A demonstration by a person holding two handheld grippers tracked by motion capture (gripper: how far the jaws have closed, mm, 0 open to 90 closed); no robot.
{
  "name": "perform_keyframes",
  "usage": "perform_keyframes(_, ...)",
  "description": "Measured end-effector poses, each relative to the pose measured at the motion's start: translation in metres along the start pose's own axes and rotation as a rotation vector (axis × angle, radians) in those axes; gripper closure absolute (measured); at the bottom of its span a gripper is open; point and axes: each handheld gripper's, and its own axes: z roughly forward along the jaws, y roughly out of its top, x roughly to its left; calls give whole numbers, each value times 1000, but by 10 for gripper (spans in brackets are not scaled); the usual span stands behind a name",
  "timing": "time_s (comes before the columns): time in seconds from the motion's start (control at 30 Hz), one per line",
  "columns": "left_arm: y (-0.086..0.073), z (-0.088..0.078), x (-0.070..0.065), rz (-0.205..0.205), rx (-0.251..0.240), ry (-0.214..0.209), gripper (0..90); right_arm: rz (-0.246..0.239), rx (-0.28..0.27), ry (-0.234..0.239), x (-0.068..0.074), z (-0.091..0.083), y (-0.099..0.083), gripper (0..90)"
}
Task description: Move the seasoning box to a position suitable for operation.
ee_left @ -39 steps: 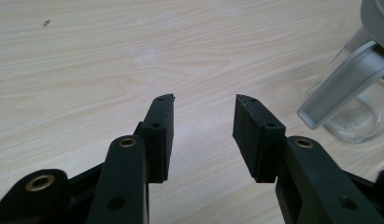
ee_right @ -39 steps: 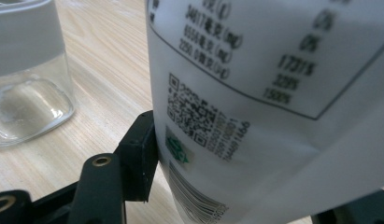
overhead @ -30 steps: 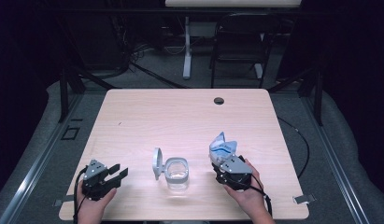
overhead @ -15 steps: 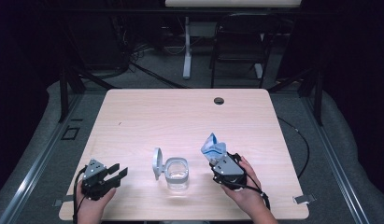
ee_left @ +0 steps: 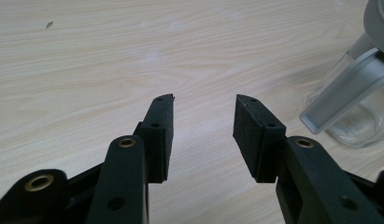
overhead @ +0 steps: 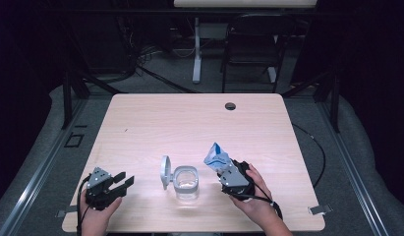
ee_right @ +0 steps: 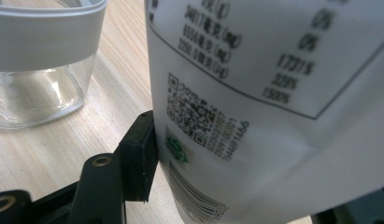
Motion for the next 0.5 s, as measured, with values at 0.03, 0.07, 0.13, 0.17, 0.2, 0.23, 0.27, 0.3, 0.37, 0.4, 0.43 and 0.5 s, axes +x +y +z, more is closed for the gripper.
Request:
perform_keyframes(0.03, 0, 0, 0, -1, 0, -2, 584, -5, 2, -3, 0, 0, 1, 411)
perform_keyframes(0.07, 1, 0, 0, -1, 2, -3, 584, -7, 1, -1, 0, 0, 1, 411)
perform_keyframes(0.13, 1, 1, 0, -2, -5, -4, 583, -10, 2, -1, 0, -1, 2, 411)
perform_keyframes(0.17, 1, 1, 0, 1, -4, -4, 583, -14, 1, -2, 0, -1, 3, 411)
perform_keyframes(0.2, 1, 2, -1, 2, -4, -5, 583, -14, 2, 0, 0, -1, 3, 411)
perform_keyframes(0.23, 2, 2, -1, 0, -5, -6, 583, -16, 3, -1, 0, -1, 3, 411)
perform_keyframes(0.27, 2, 2, -1, 0, -1, -5, 583, -18, 3, -4, 0, -1, 3, 411)
perform_keyframes(0.3, 2, 2, -1, 1, 0, -5, 582, -21, 5, -5, 1, -1, 4, 411)
perform_keyframes(0.37, 2, 3, -1, 2, -3, -7, 583, -27, 5, -4, 1, -2, 4, 411)
perform_keyframes(0.4, 3, 3, -2, 2, -3, -8, 583, -30, 5, -7, 2, -2, 4, 411)
perform_keyframes(0.43, 3, 3, -2, 5, -3, -8, 583, -36, 6, -10, 2, -2, 4, 411)
perform_keyframes(0.5, 4, 3, -3, 5, -5, -10, 582, -36, 5, -11, 3, -3, 4, 411)
